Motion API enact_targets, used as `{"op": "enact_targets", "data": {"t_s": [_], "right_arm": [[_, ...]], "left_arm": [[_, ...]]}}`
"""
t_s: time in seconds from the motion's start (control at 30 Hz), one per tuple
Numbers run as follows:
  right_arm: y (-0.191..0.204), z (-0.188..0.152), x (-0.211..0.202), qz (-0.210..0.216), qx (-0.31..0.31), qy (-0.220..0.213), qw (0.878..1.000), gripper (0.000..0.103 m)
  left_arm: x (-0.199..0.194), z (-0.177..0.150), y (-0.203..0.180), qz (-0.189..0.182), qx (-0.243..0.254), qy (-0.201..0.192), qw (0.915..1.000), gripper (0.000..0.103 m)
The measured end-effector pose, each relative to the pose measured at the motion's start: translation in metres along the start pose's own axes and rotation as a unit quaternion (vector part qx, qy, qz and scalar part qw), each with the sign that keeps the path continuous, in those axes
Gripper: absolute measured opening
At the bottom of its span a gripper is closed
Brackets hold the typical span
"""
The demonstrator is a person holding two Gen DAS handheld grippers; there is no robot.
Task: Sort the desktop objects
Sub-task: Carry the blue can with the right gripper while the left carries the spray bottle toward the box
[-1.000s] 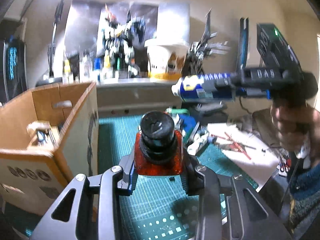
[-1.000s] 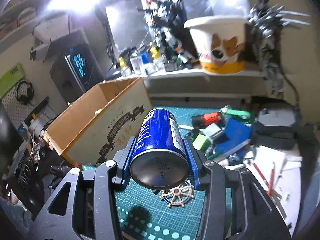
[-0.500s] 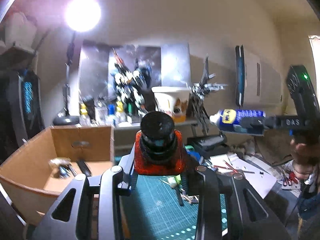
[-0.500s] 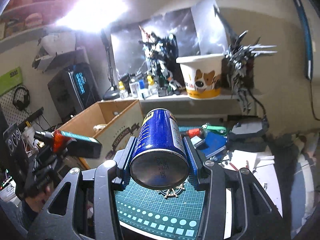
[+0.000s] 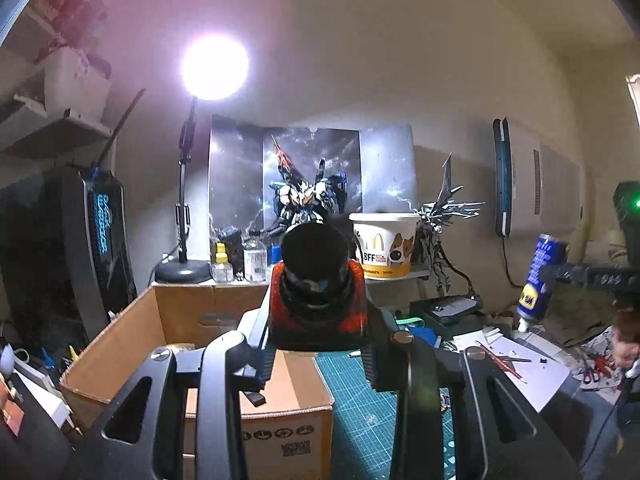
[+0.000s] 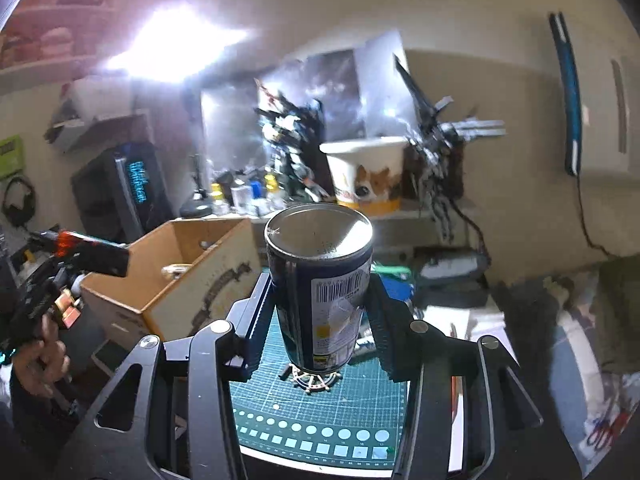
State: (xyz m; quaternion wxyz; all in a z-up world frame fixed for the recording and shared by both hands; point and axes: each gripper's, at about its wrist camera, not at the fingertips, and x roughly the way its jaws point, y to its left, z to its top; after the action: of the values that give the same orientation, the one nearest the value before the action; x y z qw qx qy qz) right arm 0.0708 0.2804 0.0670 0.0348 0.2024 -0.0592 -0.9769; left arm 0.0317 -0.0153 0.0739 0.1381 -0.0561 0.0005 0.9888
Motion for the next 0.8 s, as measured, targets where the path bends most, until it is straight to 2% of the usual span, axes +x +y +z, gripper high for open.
{"op": "enact_targets", "data": {"t_s": [0.2, 0.3, 0.8], "right_arm": [[0.012, -0.004, -0.009, -0.001, -0.024, -0.014, 1.000, 0.043], [0.012, -0.003, -0.010, 0.013, -0.024, -0.015, 1.000, 0.043], [0.030, -0.002, 0.015, 0.041, -0.039, -0.003, 0.998, 0.043]], "left_arm": [[-0.006, 0.002, 0.004, 0.006, -0.002, -0.004, 1.0000, 0.034], [-0.010, 0.003, 0.007, 0.012, -0.007, -0.005, 0.9999, 0.034], [-0.017, -0.005, 0.022, 0.050, -0.005, 0.015, 0.9986, 0.034]]}}
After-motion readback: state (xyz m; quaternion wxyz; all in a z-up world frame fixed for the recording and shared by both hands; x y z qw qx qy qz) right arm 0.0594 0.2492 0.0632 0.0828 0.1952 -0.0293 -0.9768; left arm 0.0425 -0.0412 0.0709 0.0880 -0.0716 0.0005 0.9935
